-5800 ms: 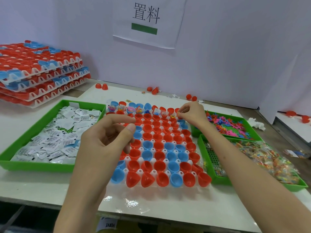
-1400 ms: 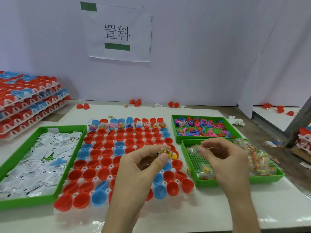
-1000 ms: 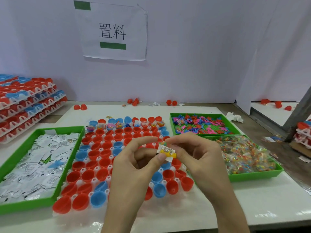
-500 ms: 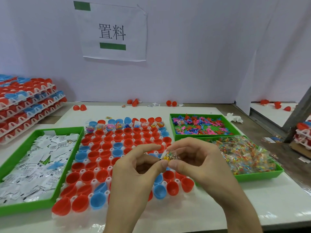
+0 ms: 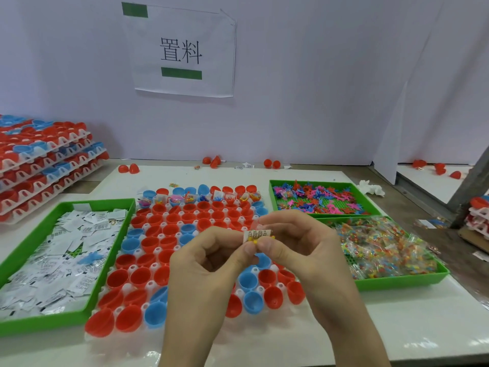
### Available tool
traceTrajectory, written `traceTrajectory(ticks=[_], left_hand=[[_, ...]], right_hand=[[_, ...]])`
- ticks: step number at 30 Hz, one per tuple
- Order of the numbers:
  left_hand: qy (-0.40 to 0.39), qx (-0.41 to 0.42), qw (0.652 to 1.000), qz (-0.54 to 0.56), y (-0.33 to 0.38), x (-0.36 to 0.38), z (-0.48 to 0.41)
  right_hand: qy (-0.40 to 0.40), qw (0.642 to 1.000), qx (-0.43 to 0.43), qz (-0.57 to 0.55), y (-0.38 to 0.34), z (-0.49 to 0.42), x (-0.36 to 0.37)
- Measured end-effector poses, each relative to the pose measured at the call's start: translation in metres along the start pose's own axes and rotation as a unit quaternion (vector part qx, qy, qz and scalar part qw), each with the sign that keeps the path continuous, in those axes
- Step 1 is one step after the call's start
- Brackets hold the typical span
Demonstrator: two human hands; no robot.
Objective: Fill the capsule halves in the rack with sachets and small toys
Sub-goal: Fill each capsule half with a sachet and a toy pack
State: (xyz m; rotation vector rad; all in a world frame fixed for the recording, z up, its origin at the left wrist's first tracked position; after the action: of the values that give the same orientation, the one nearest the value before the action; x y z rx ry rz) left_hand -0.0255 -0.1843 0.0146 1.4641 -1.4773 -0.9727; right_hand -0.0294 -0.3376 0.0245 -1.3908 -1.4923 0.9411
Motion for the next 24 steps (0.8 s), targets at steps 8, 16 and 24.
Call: traceTrajectory(ticks=[8, 16, 24], left_hand=[[-0.108, -0.041, 0.993, 0.028, 0.006, -0.012, 0.002], [-0.005, -0.067, 0.996, -0.051, -0.001, -0.059, -0.019], [0.082, -0.039, 0.908, -0.408, -0.028, -0.174, -0.123]], right_hand=[[-0.036, 0.996, -0.067, 0.048, -0.013, 0.004, 0.016], [-0.004, 0.986, -0.065, 0.151, -0.001, 0.0, 0.026], [0.103, 0.984, -0.082, 0.117, -0.006, -0.003, -0.021]])
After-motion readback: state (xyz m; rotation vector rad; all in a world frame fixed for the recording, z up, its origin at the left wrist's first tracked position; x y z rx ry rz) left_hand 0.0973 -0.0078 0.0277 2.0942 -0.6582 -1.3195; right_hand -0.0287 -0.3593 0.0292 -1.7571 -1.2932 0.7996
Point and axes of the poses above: each hand's wrist, its own z-axis away from the middle knuckle, its own x-axis out of the palm, y = z × x, the point moved 8 cm from there along -z, towards the middle knuckle, and after that the axes turned 4 degrees about -z, right-handed, at the moved point
